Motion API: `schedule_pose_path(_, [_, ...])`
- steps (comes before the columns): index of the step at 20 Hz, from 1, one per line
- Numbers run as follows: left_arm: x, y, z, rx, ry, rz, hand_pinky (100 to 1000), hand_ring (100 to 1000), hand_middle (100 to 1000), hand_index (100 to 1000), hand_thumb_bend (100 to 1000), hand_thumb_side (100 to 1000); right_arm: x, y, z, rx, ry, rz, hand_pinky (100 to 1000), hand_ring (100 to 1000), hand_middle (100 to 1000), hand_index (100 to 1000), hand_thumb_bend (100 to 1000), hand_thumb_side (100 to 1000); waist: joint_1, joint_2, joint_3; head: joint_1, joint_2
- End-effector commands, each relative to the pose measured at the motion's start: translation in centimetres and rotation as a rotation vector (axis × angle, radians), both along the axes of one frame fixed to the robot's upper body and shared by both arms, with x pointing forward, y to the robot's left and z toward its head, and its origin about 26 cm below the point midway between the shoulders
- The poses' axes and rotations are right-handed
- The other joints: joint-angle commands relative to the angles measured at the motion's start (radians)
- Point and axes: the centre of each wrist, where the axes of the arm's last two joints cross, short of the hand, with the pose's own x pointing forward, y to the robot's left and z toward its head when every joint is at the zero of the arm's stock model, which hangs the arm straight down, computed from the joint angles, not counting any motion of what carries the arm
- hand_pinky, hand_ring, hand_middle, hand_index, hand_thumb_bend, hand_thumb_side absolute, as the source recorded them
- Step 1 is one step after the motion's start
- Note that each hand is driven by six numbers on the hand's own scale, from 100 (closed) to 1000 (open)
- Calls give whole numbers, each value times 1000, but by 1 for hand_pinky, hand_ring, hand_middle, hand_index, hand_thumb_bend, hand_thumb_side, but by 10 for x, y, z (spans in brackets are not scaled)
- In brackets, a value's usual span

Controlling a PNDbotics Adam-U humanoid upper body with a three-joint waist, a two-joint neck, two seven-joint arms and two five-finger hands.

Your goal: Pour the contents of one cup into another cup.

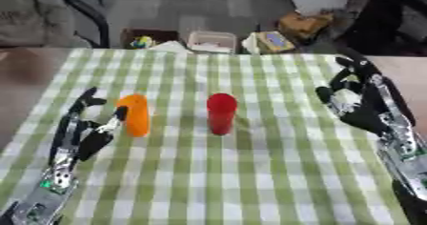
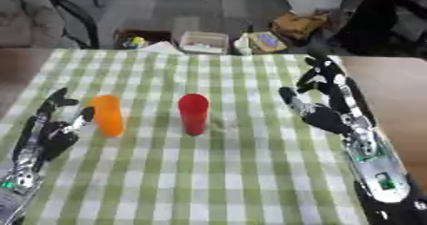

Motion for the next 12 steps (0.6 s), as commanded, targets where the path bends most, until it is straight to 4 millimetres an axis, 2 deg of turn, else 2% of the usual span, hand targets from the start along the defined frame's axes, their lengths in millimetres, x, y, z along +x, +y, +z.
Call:
schedule_pose_path(1, [6, -1, 13, 20, -39, -7, 511, 1000, 734, 959, 539, 588, 1, 1, 12, -5, -33, 12, 564, 963, 470, 956, 466, 355, 0, -14, -3, 6, -1])
schedule_pose_path(12, [16, -2, 27, 68, -85, -5, 508, 1000, 716, 957, 545, 568, 3, 3, 14, -6, -37, 22, 564, 963, 469, 956, 463, 359, -1, -7, -20, 12, -6])
